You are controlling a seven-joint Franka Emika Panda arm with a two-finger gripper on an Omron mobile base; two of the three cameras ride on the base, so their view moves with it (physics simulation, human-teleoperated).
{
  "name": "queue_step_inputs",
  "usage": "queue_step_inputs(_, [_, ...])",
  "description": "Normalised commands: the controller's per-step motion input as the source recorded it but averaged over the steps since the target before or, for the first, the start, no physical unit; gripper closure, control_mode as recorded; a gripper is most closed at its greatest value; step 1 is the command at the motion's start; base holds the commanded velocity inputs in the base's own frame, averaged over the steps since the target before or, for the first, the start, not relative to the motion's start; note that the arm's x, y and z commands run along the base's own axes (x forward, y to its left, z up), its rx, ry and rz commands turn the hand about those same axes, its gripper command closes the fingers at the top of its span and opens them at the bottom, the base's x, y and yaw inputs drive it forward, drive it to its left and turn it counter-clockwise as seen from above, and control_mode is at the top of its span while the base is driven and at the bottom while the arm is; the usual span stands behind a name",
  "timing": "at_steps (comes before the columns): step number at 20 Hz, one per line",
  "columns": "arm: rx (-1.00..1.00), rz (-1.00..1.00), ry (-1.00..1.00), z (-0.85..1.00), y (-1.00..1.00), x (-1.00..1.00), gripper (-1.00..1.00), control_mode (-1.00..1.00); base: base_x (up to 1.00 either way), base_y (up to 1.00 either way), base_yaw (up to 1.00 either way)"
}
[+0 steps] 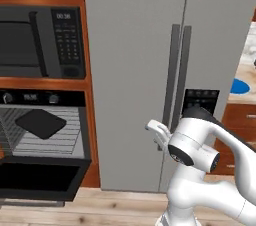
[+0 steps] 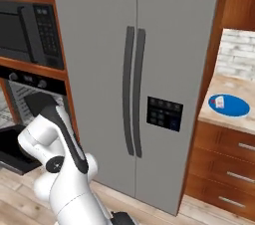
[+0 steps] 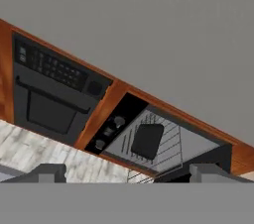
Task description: Take the baked cake out of the oven and place it on the plate for cooling. Then close the oven door.
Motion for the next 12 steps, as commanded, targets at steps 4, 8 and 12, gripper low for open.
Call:
queue_step_inputs(4, [0.0, 0.0, 0.0, 0.0, 0.0, 0.0, -1.0, 1.0, 0.39, 0.5, -0.16])
queue_step_inputs(8, [0.0, 0.0, 0.0, 0.0, 0.0, 0.0, -1.0, 1.0, 0.41, 0.48, -0.17])
queue_step_inputs(12, [0.0, 0.0, 0.0, 0.0, 0.0, 0.0, -1.0, 1.0, 0.43, 0.47, -0.17])
